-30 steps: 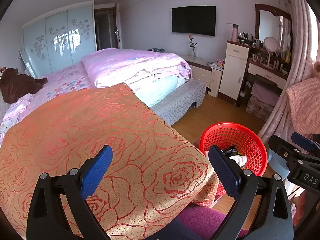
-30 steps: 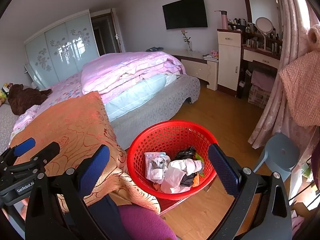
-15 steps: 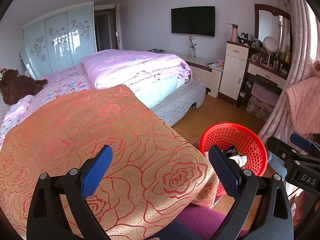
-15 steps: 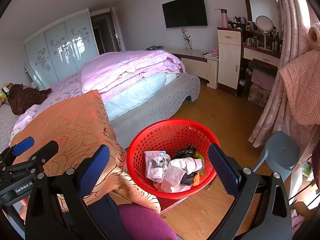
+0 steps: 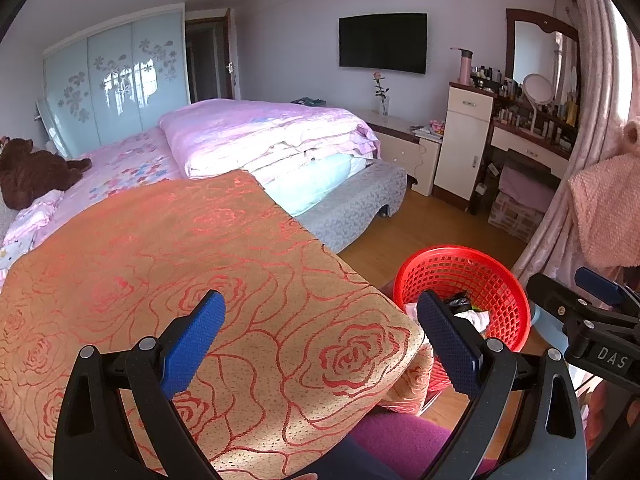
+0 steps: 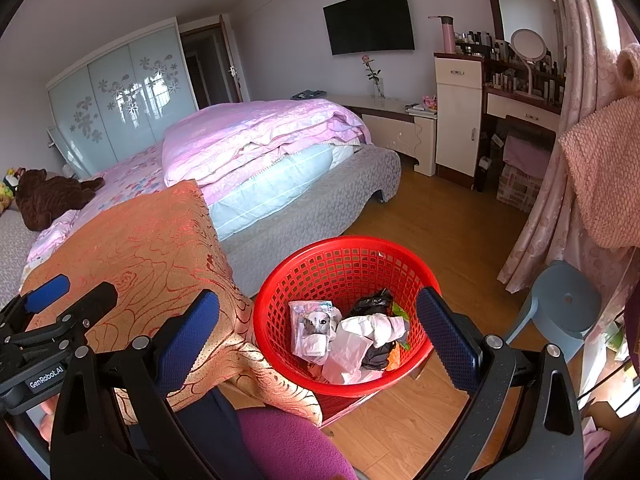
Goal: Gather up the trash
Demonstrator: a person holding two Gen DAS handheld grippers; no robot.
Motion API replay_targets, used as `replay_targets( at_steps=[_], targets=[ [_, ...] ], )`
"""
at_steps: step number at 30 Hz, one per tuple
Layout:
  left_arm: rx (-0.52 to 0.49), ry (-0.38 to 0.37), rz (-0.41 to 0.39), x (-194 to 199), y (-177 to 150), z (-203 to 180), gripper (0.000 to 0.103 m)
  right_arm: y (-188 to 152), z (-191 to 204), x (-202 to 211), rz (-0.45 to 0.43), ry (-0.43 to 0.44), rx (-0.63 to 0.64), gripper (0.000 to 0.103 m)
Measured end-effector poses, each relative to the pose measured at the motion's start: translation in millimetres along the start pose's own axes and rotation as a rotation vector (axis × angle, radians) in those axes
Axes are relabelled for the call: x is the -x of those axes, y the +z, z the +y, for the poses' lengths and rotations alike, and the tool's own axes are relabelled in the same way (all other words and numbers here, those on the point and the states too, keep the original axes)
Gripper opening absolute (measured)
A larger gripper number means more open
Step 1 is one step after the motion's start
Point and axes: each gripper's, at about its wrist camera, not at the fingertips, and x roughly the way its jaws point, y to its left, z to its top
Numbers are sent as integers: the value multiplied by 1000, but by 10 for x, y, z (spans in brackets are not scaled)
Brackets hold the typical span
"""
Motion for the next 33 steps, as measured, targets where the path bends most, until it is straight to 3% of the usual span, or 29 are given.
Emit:
replay_targets(
  at_steps=[25, 33],
  targets=[
    [-5, -16, -9, -14, -33, -59, 93, -87, 32, 26, 10, 3, -5, 96],
    [10, -58, -57, 75, -47, -114, 93, -159, 85, -13, 21, -10, 3, 96]
  ],
)
